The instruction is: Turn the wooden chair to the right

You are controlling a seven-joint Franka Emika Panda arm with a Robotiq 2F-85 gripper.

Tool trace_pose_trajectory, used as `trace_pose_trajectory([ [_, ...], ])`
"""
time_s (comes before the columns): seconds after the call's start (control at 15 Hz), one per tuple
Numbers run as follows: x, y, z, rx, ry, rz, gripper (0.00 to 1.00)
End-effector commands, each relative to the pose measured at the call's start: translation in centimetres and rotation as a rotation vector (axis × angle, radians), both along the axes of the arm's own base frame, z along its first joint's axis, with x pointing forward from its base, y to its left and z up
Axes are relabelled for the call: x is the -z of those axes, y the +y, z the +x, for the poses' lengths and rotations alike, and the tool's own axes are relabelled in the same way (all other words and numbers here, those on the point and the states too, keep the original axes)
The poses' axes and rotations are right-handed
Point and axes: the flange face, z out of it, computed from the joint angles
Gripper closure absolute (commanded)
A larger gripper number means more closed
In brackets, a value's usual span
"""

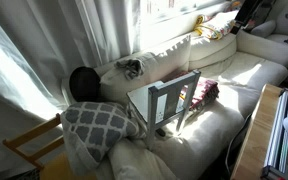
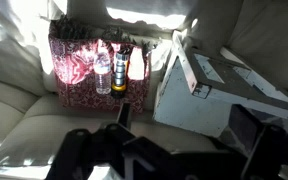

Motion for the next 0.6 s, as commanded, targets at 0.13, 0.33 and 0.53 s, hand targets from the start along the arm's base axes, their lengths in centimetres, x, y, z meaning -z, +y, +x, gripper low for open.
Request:
trace_pose_trajectory([
  [0.13,-0.1,0.0,0.0,0.0,0.001,0.0,0.0],
  [0.33,-0.1,0.0,0.0,0.0,0.001,0.0,0.0],
  [0.53,1.9,3.9,1.8,-0.191,0.026,0.047,0.0],
])
